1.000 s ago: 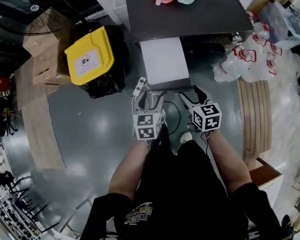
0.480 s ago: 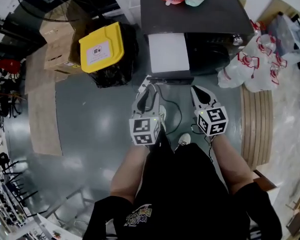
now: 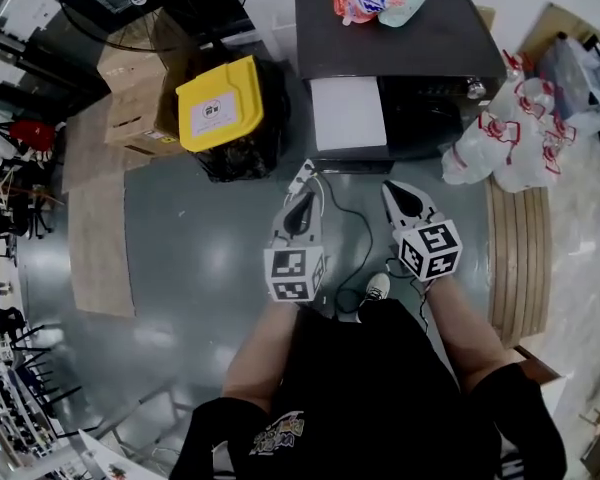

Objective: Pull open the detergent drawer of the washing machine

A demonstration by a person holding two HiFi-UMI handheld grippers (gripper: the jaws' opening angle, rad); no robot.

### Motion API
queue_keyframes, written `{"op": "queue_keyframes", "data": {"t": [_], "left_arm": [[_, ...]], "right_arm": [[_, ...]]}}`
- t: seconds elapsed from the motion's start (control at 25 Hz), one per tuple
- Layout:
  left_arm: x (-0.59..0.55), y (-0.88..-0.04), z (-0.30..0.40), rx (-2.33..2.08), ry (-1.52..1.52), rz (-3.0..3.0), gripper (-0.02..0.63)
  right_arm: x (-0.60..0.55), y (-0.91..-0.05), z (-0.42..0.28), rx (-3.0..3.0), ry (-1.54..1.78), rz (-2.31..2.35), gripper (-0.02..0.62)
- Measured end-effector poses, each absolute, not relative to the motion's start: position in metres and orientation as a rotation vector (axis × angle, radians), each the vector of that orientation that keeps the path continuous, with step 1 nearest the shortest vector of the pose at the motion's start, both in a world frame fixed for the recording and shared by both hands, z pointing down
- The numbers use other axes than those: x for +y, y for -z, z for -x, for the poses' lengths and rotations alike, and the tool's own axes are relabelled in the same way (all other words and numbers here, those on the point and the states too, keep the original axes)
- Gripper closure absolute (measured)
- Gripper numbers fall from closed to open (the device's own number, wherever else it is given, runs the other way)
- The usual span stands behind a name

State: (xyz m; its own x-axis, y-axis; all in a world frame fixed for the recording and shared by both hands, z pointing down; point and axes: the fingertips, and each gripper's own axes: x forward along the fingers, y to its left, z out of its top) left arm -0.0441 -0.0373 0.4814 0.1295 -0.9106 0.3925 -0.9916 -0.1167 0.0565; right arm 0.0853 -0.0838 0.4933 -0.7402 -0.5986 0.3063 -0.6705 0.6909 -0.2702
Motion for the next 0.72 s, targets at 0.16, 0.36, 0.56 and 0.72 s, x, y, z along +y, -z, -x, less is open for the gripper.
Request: {"op": "queue_keyframes", "data": {"t": [0.16,0.36,0.56,0.72], "left_arm": [[-0.030,-0.471,0.052,-1.783,-0.377,-2.197,0.594],[-0.016,-0.465,0.066,-1.653,-0.373,-2.318,0.592],[0.001,-0.457,0.077,-1.530,-0.357,-2.425,0.594],[0.018,-0.459,0.087,-1.462,-0.348,-2.463,0.592]], "right_arm": [[-0.070,-0.480,-0.071,-2.702,-0.554,-1.088,0.592],[-0.044,-0.467,-0.048,-2.678,-0.537,-1.199,0.592],[-0.014,-0.456,-0.034,-2.634,-0.510,-1.328,0.592],[0.011,-0.455,-0.025,-2.596,-0.509,-1.401,0.592]]}}
